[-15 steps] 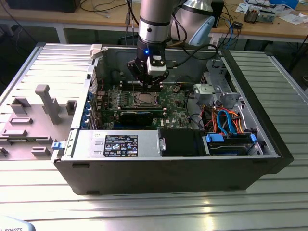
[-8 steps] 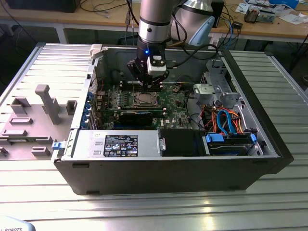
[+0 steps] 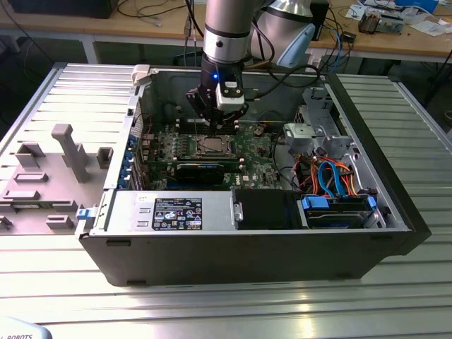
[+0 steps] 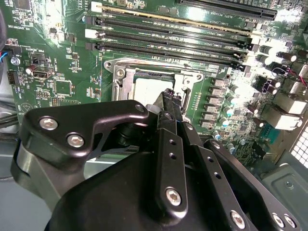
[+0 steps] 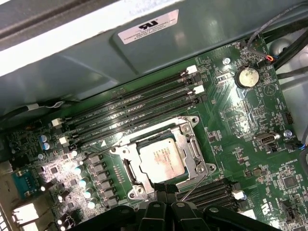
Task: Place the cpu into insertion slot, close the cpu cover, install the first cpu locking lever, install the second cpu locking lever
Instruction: 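Install the first cpu locking lever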
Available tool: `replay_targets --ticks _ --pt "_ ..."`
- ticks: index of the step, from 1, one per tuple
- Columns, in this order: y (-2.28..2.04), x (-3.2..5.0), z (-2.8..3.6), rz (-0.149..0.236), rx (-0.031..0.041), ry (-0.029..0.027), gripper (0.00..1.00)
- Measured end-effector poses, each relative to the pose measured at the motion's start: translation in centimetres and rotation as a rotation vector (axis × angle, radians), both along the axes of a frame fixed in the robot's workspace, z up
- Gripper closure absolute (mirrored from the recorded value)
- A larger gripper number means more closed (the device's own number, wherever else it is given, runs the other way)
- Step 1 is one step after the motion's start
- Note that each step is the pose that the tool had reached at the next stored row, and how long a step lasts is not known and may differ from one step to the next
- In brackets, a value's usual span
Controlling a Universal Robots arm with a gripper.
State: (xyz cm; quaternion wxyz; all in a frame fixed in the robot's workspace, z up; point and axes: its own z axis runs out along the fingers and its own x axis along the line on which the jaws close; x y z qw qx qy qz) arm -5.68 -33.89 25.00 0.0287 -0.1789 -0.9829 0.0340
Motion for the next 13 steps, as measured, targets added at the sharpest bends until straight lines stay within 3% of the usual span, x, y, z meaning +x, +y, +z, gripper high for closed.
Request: replay_targets --ticks 13 --pt "0.00 0.00 0.00 0.013 0.0000 0.0000 0.89"
